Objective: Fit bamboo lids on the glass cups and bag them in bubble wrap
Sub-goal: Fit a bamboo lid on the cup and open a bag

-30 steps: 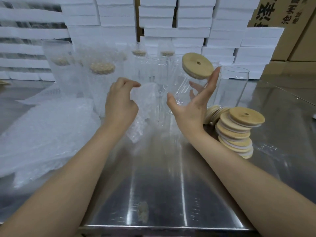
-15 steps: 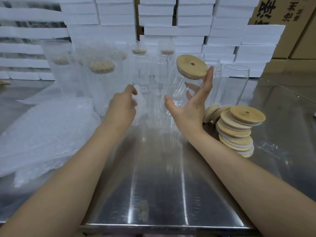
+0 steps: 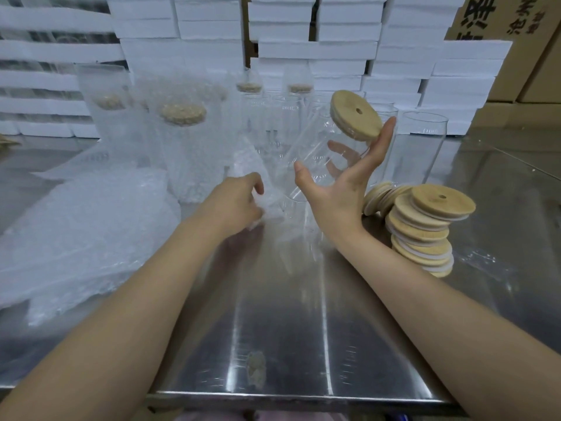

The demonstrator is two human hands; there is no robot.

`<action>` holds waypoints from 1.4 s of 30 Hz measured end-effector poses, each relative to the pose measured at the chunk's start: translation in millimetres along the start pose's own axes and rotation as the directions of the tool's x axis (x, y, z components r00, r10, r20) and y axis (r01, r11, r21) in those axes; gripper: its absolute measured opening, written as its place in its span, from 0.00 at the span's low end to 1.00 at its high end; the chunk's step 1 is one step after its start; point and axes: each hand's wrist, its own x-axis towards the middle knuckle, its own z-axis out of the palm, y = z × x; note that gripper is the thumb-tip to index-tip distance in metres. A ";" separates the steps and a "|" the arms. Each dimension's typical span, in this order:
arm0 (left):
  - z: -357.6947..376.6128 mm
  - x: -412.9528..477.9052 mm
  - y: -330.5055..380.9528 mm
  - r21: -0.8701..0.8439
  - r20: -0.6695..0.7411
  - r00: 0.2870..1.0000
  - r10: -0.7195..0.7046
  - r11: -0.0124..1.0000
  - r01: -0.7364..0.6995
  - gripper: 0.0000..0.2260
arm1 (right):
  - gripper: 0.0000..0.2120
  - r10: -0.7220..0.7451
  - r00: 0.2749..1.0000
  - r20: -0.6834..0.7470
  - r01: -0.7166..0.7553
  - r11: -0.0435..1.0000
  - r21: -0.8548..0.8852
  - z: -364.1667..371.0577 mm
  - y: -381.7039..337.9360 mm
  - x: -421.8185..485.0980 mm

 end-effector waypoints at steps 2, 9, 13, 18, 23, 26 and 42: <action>-0.4 -0.1 4.0 -0.084 -0.137 0.990 -0.035 0.996 0.024 0.02 | 0.54 0.016 1.000 0.000 -0.016 0.999 0.032 0.8 -2.6 -1.2; -3.6 3.3 14.6 -0.818 0.025 0.902 -0.430 0.510 0.266 0.08 | 0.46 0.097 0.992 -0.076 -0.082 0.979 0.185 6.8 -17.8 -2.2; 3.6 0.1 6.7 -0.521 -0.176 0.915 -0.362 0.823 0.225 0.08 | 0.44 0.191 0.976 -0.099 -0.155 0.944 0.292 10.3 -24.3 -2.9; 10.5 -1.4 6.4 -0.381 -0.122 0.992 -0.039 0.925 -0.011 0.10 | 0.42 0.247 0.964 -0.095 -0.201 0.917 0.344 14.4 -26.8 -6.8; 12.2 -0.9 15.3 -0.471 -0.020 0.993 -0.117 0.877 0.094 0.07 | 0.39 0.248 0.964 -0.092 -0.201 0.915 0.349 15.8 -25.6 -5.1; 3.4 -0.4 16.2 -0.803 0.163 0.954 -0.253 0.528 0.278 0.10 | 0.39 0.297 0.947 -0.123 -0.235 0.901 0.364 16.6 -22.2 -2.6; 8.9 -4.5 1.5 0.009 -0.057 0.950 0.307 0.952 -0.307 0.53 | 0.41 0.266 0.942 -0.203 -0.203 0.937 0.284 9.5 -14.3 1.6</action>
